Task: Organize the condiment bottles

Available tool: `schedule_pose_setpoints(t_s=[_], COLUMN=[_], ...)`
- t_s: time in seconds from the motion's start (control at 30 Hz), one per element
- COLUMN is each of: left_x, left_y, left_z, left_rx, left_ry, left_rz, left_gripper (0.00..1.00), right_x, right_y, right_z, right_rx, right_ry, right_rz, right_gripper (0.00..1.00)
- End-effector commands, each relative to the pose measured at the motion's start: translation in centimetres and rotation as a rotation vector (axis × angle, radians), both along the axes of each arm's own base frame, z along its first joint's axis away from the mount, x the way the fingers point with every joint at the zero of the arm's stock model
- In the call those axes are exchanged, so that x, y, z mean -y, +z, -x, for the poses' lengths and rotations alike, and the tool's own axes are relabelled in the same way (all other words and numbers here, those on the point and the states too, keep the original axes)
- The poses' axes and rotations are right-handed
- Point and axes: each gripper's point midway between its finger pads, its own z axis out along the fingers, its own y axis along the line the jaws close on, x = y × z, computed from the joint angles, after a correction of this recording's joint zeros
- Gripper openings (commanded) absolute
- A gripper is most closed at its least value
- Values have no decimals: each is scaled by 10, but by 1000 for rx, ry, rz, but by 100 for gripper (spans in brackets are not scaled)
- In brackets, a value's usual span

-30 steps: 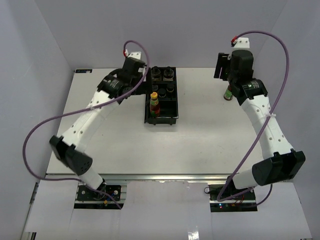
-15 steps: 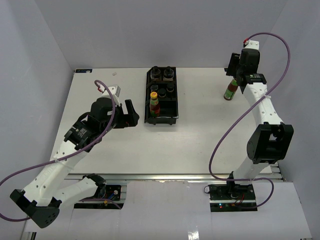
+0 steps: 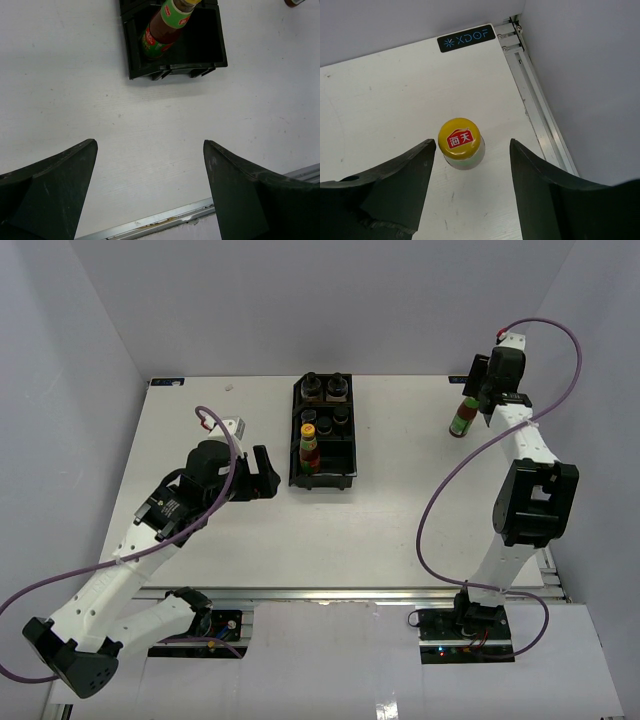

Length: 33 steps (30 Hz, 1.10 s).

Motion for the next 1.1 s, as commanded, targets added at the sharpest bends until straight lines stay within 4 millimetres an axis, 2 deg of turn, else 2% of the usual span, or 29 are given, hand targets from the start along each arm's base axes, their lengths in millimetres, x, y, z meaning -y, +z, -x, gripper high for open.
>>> schedule_pose_setpoints(t_s=[0.0, 0.2, 0.3, 0.43, 0.6, 0.9, 0.93, 1.07], left_x=[0, -7, -7, -7, -7, -7, -7, -7], left_y=[13, 9, 9, 8, 7, 6, 6, 9], left_z=[0, -3, -4, -4, -7, -6, -6, -4], left_rx=[51, 49, 51, 51, 44, 38, 38, 44], left_ry=[-8, 22, 26, 28, 32, 30, 32, 30], left_rz=[19, -12, -12, -18, -27, -26, -25, -12], left_gripper=[98, 98, 98, 98, 98, 98, 98, 98], right_x=[0, 1, 4, 7, 9, 11, 11, 4], right_y=[-8, -23, -19, -27, -27, -12, -10, -1], right_z=[-15, -16, -23, -30, -36, -39, -39, -33], right_rx=[19, 1, 22, 11, 18, 32, 34, 42], right_ry=[35, 39, 38, 33, 33, 58, 59, 89], right_rz=[7, 15, 30, 40, 46, 94, 97, 93], right_gripper=[67, 66, 66, 66, 63, 38, 30, 11])
